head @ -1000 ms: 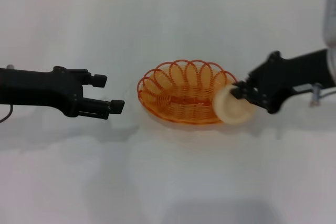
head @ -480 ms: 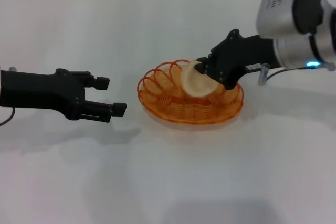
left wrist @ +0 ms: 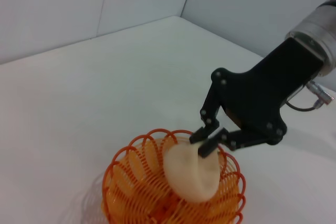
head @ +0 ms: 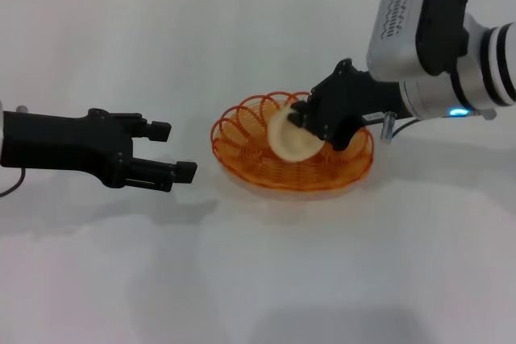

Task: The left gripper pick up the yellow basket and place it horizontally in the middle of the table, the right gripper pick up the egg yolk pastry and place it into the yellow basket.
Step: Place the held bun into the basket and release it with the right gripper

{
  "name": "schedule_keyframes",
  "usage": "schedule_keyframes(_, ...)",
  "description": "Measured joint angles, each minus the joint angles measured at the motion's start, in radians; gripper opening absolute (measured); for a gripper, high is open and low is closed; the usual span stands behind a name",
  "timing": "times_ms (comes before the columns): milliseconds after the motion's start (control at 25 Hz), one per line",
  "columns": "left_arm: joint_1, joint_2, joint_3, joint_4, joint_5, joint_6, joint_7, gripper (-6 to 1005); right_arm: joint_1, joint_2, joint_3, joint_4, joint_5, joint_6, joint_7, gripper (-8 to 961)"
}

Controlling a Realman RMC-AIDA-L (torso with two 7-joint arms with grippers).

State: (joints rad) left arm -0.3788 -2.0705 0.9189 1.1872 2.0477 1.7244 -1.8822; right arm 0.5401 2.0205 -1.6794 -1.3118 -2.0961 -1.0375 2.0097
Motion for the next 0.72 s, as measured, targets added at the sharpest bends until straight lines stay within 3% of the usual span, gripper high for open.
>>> schedule_keyframes(520,0.005,-0.002,-0.005,0.000,0.000,-0.006,0.001,888,-0.010,-0.002,-0.007,-0.009,0.002,0.012,-0.003,236)
schedule_keyframes(640,0.007,-0.003,-0.038,0.001,0.000,-0.002,0.011,888,-0.049,-0.004,-0.006,-0.064,-0.001,0.010,-0.005,468)
schedule_keyframes(720,0.010,-0.004,-0.063,0.000,0.000,0.002,0.023,888,-0.093,-0.006,-0.004,-0.114,-0.002,0.009,-0.008,551)
